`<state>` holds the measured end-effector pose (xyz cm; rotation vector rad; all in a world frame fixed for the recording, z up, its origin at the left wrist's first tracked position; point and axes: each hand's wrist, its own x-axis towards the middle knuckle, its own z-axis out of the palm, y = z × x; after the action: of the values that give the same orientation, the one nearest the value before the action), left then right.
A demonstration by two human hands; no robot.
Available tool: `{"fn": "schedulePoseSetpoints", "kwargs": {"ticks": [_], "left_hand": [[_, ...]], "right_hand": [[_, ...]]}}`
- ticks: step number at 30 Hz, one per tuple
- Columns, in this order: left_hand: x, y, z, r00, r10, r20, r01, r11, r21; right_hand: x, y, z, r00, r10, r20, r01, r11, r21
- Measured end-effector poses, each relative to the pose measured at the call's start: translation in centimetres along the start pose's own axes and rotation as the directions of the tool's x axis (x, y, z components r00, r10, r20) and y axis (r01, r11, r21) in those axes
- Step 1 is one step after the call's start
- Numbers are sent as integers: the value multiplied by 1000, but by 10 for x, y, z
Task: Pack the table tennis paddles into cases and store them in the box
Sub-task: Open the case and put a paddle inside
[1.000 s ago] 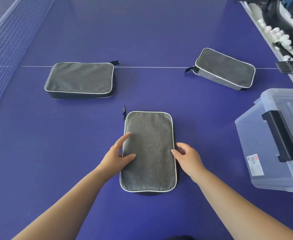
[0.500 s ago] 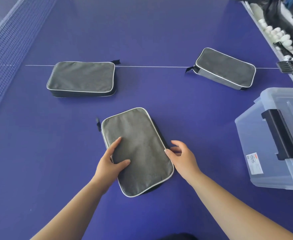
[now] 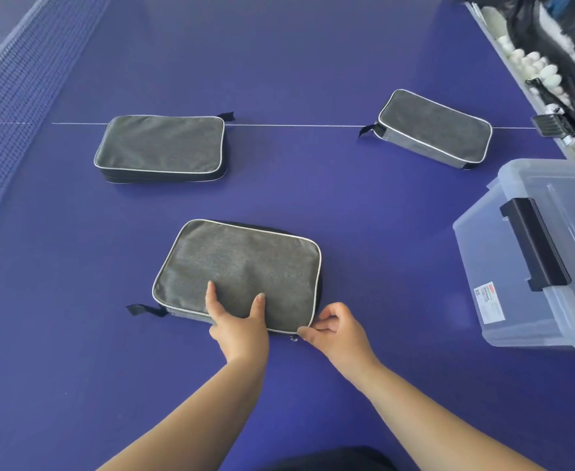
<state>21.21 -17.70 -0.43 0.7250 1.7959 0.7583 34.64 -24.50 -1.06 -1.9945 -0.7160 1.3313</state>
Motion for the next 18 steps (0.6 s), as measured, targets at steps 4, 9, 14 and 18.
{"fn": "schedulePoseSetpoints", "kwargs": {"ticks": [4, 9, 14, 18], "left_hand": [[-9, 2, 12, 999, -50, -22, 49, 998, -29], [-13, 4, 16, 996, -78, -36, 76, 996, -47], [-13, 4, 15, 996, -78, -39, 76, 996, -40], [-13, 3, 16, 996, -77, -34, 76, 997, -31]], "right_hand": [[-6, 3, 15, 1000, -5, 1, 5, 996, 93], [-10, 3, 27, 986, -29, -166, 56, 986, 157], [-11, 9, 25, 974, -99, -204, 109, 993, 42], [-11, 16, 21, 965, -176, -195, 165, 984, -74]]}}
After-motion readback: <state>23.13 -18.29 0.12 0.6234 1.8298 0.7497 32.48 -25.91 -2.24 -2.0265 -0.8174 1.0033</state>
